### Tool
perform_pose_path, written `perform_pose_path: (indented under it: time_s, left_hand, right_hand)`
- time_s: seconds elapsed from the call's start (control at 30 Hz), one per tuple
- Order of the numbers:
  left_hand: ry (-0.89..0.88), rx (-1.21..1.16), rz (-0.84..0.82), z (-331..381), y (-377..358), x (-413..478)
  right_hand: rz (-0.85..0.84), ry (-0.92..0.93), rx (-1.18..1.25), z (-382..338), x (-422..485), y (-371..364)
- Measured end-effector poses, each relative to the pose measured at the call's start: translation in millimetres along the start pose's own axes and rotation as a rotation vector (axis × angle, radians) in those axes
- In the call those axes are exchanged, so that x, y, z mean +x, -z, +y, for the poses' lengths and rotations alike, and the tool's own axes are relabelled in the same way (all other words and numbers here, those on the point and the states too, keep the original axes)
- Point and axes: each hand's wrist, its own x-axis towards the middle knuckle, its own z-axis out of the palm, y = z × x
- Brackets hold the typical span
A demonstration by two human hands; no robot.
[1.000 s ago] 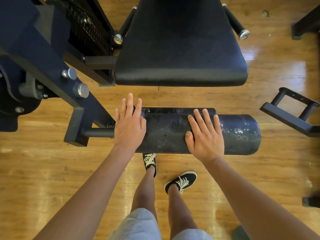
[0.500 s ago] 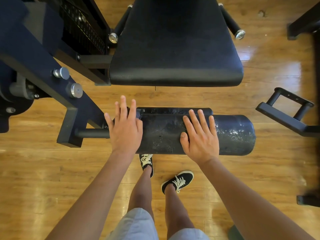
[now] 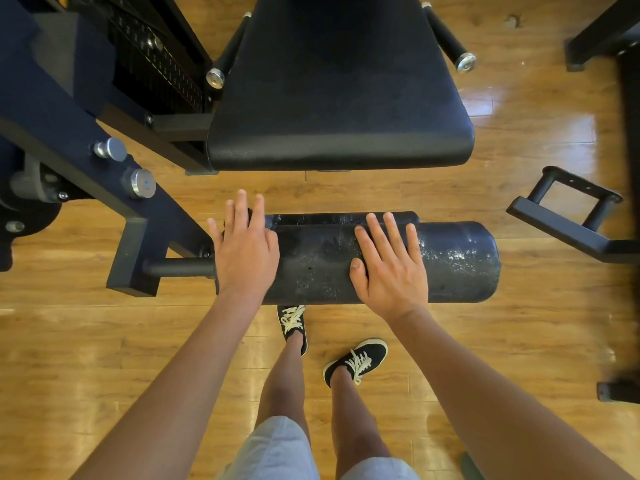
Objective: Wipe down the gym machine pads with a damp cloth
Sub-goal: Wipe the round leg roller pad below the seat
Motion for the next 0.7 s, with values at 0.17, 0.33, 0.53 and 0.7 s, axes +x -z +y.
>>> perform_pose_path:
  time_s: [0.17,0.33,0.53,0.7]
  left_hand:
    - [-0.012,-0.059,0.031,33,-2,-10]
    - [-0.109,-0.079,0.044,51,-8,-21]
    - [0.049,-0.065,0.059,18,-6,-8]
    - [-0.023,-0.082,0.085,65,-9,-18]
  right_hand:
    - [0.001,0.004,0.002,1,0,-1]
    - [0.002,0.002,0.007,-1,0,0]
    - [0.014,0.003,0.004,0,0,0]
    - [0.014,0.009,0.008,0,-1,0]
